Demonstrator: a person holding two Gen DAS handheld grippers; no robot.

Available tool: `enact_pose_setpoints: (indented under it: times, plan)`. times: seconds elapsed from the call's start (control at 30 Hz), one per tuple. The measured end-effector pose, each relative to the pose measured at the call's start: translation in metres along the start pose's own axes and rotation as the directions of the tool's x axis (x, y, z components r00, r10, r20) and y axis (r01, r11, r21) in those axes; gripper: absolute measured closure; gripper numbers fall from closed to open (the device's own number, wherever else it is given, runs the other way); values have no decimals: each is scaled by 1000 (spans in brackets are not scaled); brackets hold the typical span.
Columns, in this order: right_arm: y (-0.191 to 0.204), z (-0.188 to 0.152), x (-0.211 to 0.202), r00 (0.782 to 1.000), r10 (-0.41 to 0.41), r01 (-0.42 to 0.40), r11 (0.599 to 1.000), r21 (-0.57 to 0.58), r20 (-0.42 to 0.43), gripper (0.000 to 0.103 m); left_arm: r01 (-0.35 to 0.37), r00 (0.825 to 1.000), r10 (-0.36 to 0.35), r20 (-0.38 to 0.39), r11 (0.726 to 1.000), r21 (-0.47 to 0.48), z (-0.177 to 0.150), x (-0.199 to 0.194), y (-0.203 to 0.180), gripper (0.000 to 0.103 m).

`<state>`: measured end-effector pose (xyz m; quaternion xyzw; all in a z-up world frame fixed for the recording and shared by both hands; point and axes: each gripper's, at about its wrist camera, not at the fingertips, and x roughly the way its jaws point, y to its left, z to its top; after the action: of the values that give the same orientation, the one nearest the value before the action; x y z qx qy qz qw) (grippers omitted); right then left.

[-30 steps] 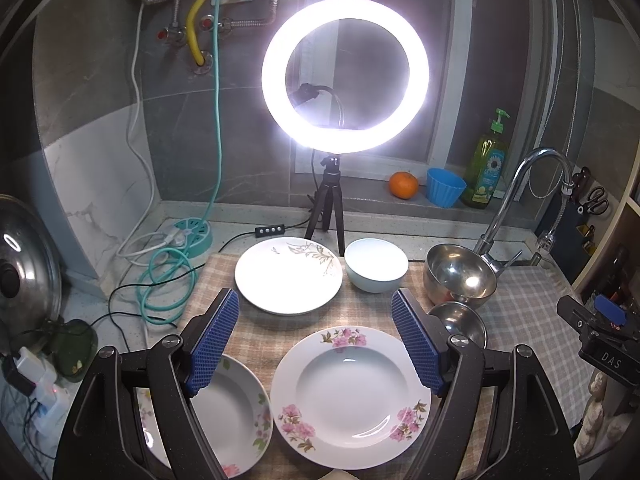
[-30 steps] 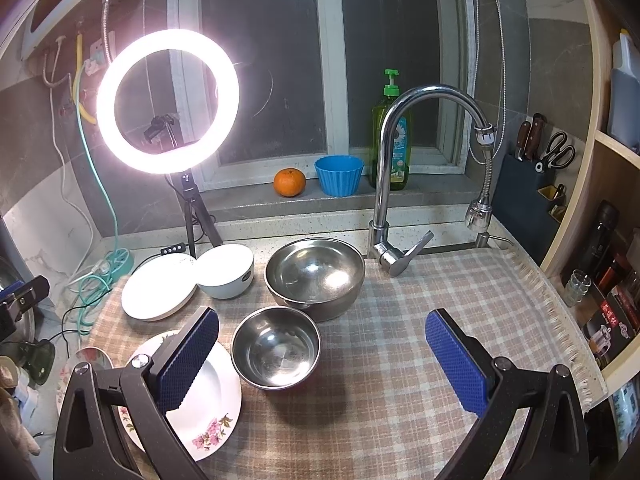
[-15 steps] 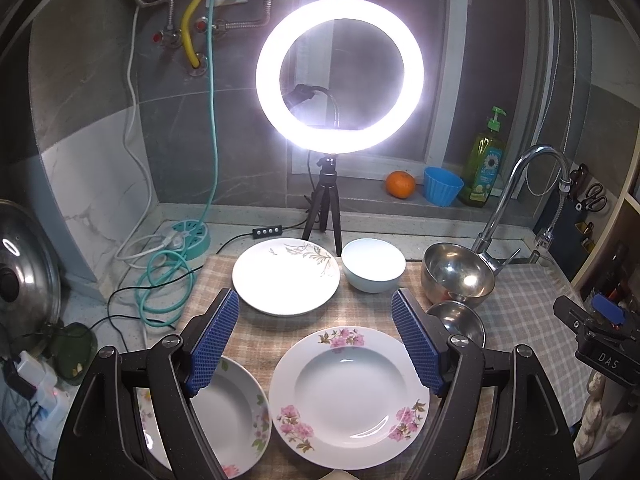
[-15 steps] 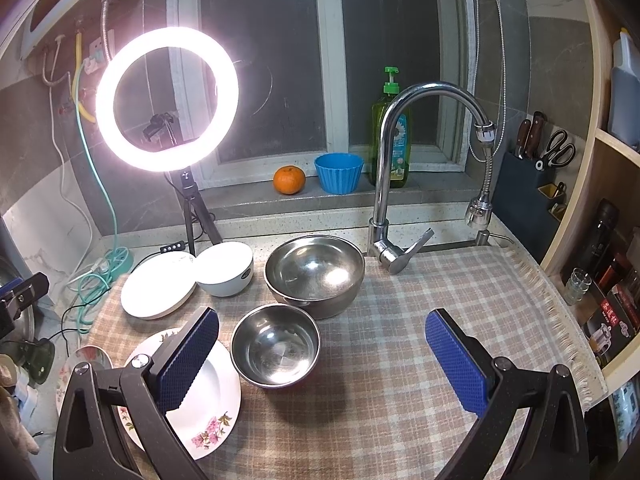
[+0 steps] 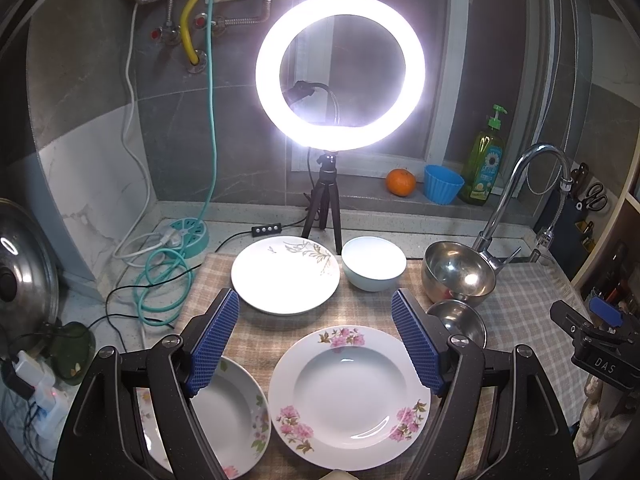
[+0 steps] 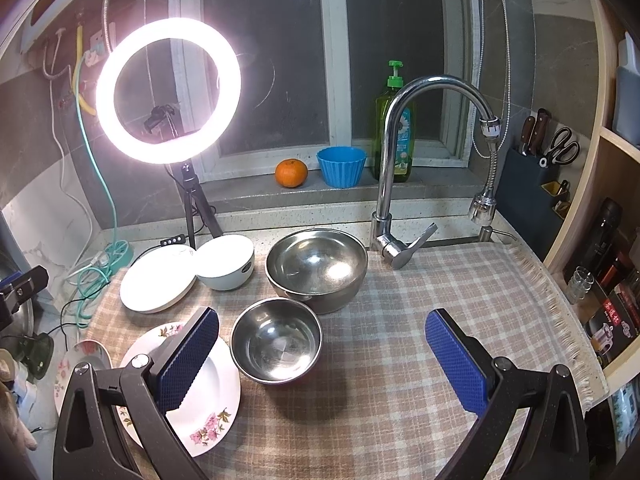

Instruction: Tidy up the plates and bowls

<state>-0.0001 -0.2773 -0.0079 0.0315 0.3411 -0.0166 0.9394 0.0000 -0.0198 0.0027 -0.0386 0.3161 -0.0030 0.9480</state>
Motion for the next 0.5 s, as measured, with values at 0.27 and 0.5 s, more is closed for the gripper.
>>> enact_pose_setpoints:
  times: [0.27,0.5]
  plan:
    - [2,-6,8,999,17,-17,1000,2,-32,1,4,1000,-4,-26,1000,12,-3,10,4,24]
    - [4,-20,18,995,41,-41,999,3,-87,1,3,997,-3,-79,1000,2,-7,29,20,24]
